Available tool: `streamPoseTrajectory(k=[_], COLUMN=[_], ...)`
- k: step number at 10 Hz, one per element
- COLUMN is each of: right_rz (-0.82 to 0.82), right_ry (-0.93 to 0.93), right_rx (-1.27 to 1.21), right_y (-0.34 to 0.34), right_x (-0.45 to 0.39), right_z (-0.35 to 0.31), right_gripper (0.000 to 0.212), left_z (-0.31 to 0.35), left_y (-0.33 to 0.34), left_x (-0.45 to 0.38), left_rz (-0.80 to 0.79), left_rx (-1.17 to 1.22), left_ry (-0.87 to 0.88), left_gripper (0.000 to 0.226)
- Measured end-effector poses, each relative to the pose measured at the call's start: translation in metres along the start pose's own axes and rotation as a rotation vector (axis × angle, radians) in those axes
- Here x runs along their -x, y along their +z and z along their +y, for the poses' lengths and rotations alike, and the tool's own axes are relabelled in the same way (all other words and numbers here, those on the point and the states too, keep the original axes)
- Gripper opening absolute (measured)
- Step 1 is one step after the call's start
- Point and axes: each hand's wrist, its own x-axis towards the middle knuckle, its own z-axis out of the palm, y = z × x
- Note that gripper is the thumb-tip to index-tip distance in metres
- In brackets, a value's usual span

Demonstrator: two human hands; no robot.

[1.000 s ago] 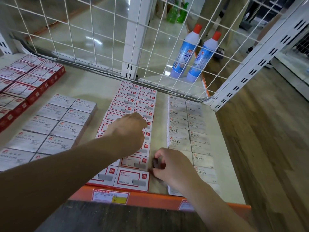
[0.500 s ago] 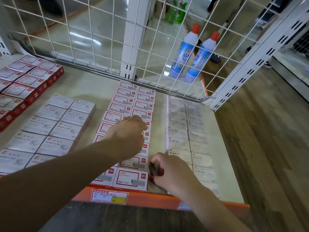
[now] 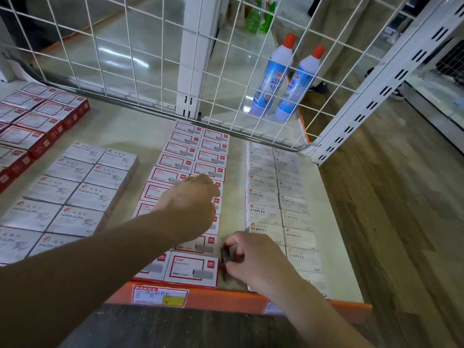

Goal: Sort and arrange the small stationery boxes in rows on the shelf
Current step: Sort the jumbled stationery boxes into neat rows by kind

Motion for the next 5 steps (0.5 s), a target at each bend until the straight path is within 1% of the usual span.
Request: streamPoseTrajectory(k=[2, 4, 5], right_rz=[0.043, 0.142, 0.168], right_ry=[0.000, 0.048, 0.094], right_rx=[-0.047, -0.104, -0.123], right_y=[-0.0034, -0.0099, -0.0098], right_x=[-0.0002, 0.0008, -0.0024], right_z=[0.0039, 0.0093, 0.0108], right_gripper=[0.040, 0.028, 0.024], left_z=[0.0000, -0.0007, 0.0010], left_y=[0.0020, 0.0030, 0.0048], left_x=[0.0011, 0.0016, 0.0036], left_rz=[-0.010, -0.025, -0.021], left_rx=[-0.041, -0.076, -0.099], left_ry=[0.030, 0.051, 0.095], left_gripper=[0.035, 0.033, 0.030])
